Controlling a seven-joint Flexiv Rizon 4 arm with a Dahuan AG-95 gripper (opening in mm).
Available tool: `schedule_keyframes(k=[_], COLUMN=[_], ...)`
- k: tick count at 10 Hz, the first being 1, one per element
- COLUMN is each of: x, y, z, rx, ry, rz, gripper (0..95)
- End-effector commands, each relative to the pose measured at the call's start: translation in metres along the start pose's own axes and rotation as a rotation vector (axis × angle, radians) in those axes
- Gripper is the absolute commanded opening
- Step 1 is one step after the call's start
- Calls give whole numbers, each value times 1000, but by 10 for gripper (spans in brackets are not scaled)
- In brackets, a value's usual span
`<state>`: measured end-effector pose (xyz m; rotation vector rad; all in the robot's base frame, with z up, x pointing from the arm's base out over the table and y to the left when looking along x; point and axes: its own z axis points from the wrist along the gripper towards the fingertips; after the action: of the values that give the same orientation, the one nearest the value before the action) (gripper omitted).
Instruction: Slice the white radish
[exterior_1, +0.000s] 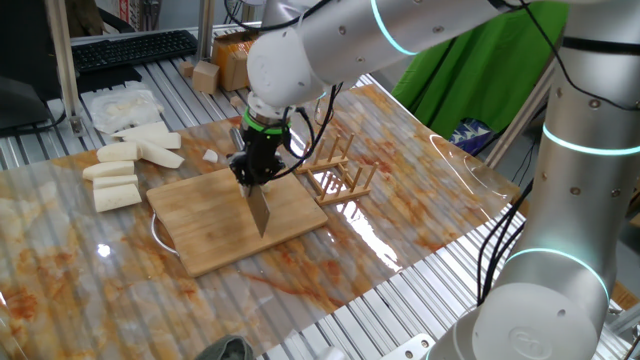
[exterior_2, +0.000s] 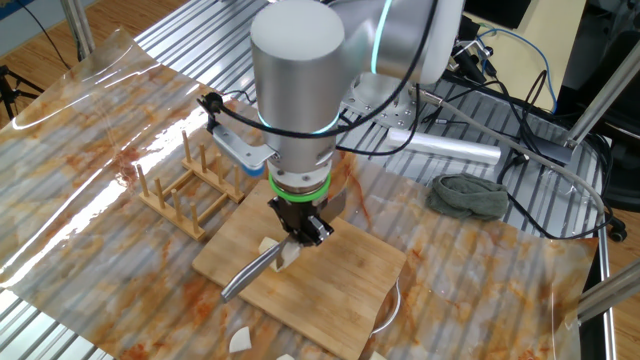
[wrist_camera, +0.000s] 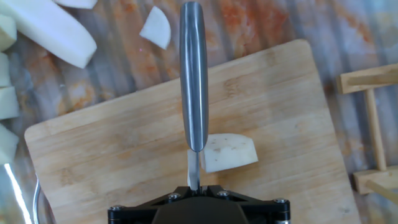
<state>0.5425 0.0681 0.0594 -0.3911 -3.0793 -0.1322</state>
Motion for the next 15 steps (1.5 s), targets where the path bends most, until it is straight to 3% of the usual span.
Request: schedule_keyframes(k=[1,5,15], x=[1,3,0], y=[-2,-7,-11], z=[-14,-24,-18], rx=[0,2,10], ry=[3,12,9], rz=[3,0,-4], gripper=[0,0,0])
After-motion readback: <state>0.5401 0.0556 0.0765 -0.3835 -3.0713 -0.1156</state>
